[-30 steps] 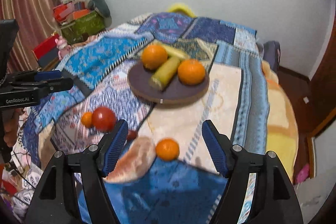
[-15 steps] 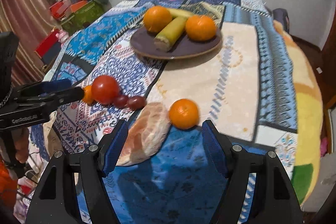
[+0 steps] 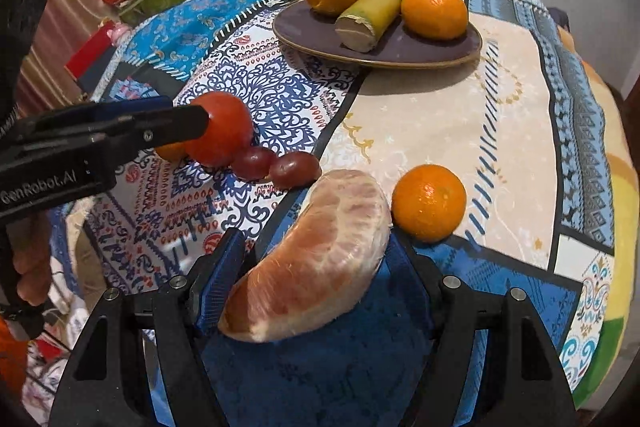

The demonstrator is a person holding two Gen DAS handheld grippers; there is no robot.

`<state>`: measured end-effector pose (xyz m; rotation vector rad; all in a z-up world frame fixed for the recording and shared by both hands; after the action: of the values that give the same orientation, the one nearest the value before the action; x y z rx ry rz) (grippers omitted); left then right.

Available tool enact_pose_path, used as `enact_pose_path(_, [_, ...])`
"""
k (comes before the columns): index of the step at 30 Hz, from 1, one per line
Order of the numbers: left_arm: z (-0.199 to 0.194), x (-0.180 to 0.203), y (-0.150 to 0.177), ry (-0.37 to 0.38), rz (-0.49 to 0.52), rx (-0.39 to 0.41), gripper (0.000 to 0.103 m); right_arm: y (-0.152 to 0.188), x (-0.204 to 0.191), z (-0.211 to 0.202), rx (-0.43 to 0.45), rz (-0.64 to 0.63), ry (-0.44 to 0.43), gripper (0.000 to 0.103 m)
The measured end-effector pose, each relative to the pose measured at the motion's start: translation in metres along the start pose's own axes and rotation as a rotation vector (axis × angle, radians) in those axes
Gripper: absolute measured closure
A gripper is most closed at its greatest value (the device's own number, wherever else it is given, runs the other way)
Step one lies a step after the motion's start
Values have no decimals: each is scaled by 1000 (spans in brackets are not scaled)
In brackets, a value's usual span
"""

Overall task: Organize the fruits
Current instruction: 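Move the right tool toward the pink pomelo segment while the left tool approaches the red tomato, then grasp the pomelo segment with the right tool while the left tool grasps the tomato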

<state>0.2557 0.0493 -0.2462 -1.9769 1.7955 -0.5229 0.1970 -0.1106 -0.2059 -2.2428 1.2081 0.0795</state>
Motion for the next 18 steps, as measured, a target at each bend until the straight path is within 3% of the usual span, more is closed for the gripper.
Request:
enact_pose_path(3, [1, 3, -3, 1, 11, -2, 52, -2, 1, 0, 11, -11, 25, 47])
enact_pose_path(11, [6, 9, -10, -2, 32, -9, 52, -6, 13, -12, 50, 39, -28, 63])
enact_pose_path(12, [6, 10, -11, -4, 33, -11, 52, -6, 14, -16, 60, 37, -23, 69])
enact_pose_path(18, [3, 17, -9, 7, 52, -10, 52, -11, 13, -36, 106, 19, -18, 76])
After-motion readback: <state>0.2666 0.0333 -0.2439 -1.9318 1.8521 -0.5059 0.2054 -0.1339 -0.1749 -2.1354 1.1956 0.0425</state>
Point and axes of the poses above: each gripper's, at about its wrist camera, not at the fingertips, and z roughly the way its jaws point, x to its right, y to its underside, the point moved 3 cm from there along z, roughly the way its jaws point, and after that the axes turned 11 degrees about -y, right-handed, at the moved point
